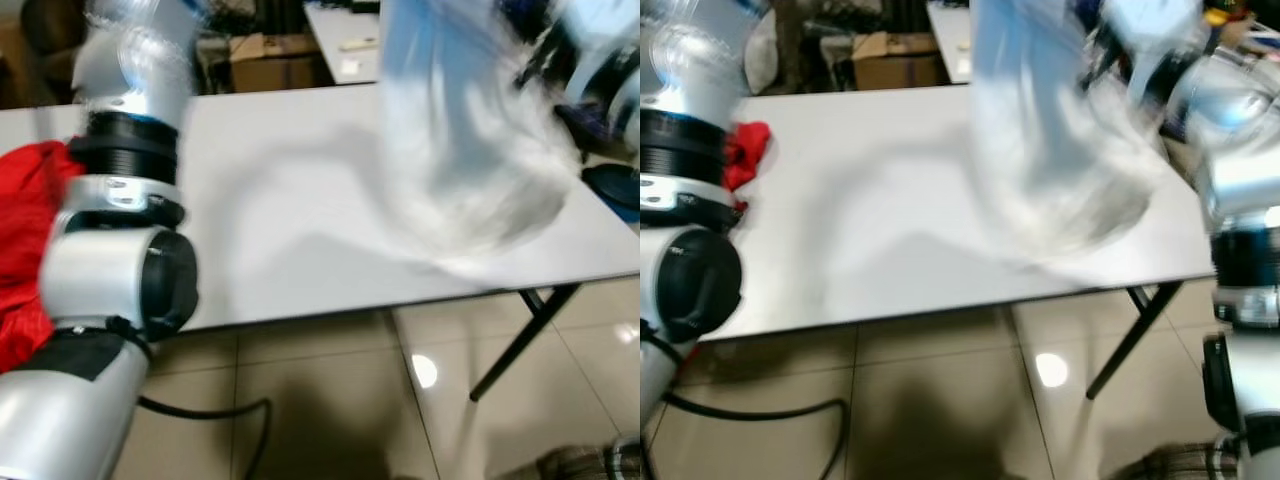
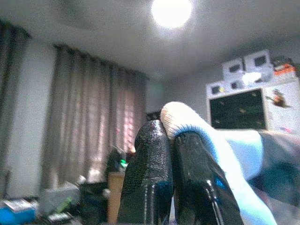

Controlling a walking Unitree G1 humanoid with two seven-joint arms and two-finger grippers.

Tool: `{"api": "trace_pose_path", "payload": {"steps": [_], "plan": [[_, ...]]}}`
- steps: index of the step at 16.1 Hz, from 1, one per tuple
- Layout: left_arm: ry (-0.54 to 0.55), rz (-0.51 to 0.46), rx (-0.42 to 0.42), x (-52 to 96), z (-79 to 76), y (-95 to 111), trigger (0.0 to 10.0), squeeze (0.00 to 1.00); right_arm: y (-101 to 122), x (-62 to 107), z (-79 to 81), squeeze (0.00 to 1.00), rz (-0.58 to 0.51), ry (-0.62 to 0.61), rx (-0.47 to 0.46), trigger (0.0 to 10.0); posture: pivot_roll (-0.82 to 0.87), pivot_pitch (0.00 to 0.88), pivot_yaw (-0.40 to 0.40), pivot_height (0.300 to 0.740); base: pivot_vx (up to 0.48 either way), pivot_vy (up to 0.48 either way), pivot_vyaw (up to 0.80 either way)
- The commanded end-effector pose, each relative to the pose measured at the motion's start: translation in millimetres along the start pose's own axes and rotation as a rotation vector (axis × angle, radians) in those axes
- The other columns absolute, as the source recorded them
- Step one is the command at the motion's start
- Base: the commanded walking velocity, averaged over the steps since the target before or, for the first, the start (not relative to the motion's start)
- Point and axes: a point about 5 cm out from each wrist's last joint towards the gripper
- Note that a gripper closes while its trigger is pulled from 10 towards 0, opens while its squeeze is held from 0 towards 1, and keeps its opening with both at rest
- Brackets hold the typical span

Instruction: Hang hanger

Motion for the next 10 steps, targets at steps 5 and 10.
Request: {"api": "trace_pose_path", "payload": {"steps": [5, 10], "plan": [[-0.046, 0.360, -0.014, 47.7, -24.8, -91, 10.0, 0.00, -43, 25.3, 73.7, 0.00, 0.065, 0.399, -0.119, 10.0, -0.05, 0.000, -0.010, 0.740, 0.280, 0.000, 0.00], [-0.241, 0.951, -0.049, 142.2, -65.4, -181, 10.0, 0.00, -50, 115.2, 119.8, 0.00, 0.252, 0.815, -0.276, 10.0, -0.07, 0.000, 0.021, 0.740, 0.000, 0.000, 0.00]]}}
Point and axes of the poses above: a point about 5 cm out from each wrist's last joint towards the gripper, its own x axis pointing back from the gripper into the wrist, its own y axis along the axis of the wrist's last joint, z = x × y, and after that the axes turned 2 degrees about x, right-handed
